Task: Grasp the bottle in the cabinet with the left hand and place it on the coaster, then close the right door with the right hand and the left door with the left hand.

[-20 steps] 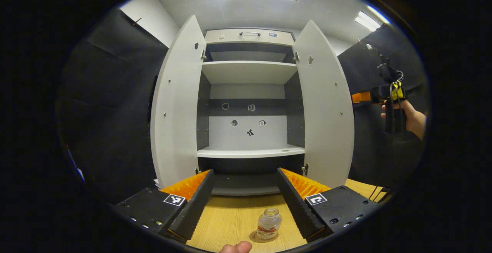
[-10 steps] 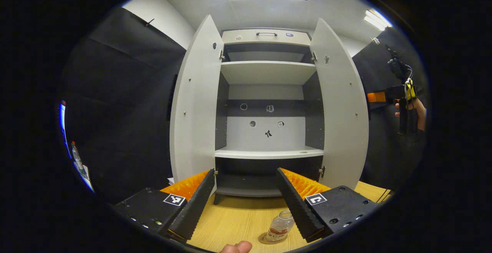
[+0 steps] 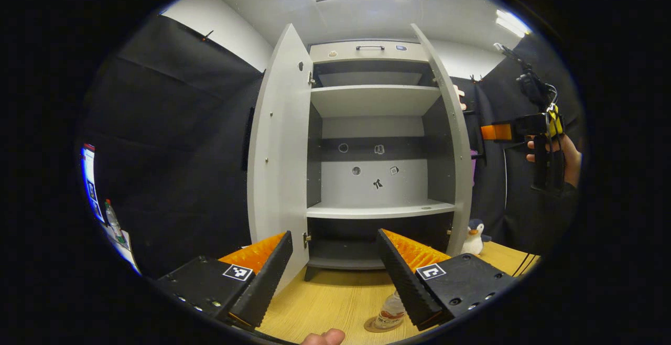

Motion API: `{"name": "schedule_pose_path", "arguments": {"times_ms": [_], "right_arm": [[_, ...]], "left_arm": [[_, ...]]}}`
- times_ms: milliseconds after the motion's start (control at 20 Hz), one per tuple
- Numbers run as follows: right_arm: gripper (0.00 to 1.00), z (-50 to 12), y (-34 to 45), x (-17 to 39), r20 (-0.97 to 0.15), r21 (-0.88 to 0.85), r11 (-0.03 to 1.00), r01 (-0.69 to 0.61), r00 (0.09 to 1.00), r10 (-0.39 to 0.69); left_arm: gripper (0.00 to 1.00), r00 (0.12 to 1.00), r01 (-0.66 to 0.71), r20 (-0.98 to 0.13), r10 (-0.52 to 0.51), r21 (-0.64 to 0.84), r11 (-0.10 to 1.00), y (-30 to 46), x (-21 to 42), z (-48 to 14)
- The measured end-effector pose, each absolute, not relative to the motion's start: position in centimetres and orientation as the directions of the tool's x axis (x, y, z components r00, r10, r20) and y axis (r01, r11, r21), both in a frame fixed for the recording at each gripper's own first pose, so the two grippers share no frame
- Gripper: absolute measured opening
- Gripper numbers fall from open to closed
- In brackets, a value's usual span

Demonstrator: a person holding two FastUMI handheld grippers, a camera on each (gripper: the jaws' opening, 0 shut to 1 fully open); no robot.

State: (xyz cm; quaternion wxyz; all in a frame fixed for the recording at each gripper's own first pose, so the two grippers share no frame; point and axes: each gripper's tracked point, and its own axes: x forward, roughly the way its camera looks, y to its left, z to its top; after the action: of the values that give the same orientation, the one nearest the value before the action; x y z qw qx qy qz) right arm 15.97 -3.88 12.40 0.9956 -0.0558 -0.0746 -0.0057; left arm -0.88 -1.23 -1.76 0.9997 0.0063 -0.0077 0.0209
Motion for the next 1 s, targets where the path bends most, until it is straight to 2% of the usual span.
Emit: {"name": "schedule_pose_path", "arguments": {"times_ms": [200, 300, 400, 750, 850, 900, 950, 1000], "right_arm": [[0.81, 11.9, -0.9, 18.4, 0.137, -0.09, 0.996, -0.022, 0.99, 0.034], [0.84, 12.3, -0.7, 18.2, 0.14, -0.078, 0.996, -0.038, 0.989, 0.049], [0.83, 12.6, -0.3, 17.8, 0.152, -0.086, 0.996, -0.039, 0.987, 0.052], [0.83, 10.3, -1.0, 10.7, 0.19, -0.106, 0.994, 0.004, 0.982, 0.017], [0.83, 8.4, -0.7, 8.3, 0.176, -0.099, 0.995, -0.001, 0.984, 0.018], [0.83, 7.6, -0.8, 7.3, 0.169, -0.089, 0.996, 0.0, 0.986, 0.015], [0.83, 6.6, -0.7, 6.4, 0.162, -0.077, 0.997, -0.001, 0.987, 0.013], [0.83, 5.7, -0.4, 5.6, 0.159, -0.069, 0.998, -0.009, 0.987, 0.02]], "left_arm": [[0.97, 0.998, -0.054, 0.008, 0.054, 0.027, 0.998, -0.8, -1.2, -1.6], [0.97, 0.998, -0.057, 0.015, 0.057, 0.021, 0.998, -0.8, -1.2, -1.2], [0.97, 0.998, -0.06, 0.011, 0.06, 0.007, 0.998, -0.8, -1.2, -1.2], [0.97, 0.997, -0.073, -0.019, 0.072, -0.069, 0.995, 0.0, -1.1, -1.3], [0.9, 0.998, -0.068, -0.012, 0.067, -0.069, 0.995, -0.2, -1.0, -1.0], [0.99, 0.998, -0.065, -0.008, 0.065, -0.062, 0.996, -0.2, -1.0, -0.9], [0.95, 0.998, -0.062, -0.003, 0.062, -0.056, 0.996, -0.2, -0.9, -0.8], [0.95, 0.998, -0.055, 0.001, 0.055, -0.053, 0.997, -0.3, -0.8, -0.6]]}}
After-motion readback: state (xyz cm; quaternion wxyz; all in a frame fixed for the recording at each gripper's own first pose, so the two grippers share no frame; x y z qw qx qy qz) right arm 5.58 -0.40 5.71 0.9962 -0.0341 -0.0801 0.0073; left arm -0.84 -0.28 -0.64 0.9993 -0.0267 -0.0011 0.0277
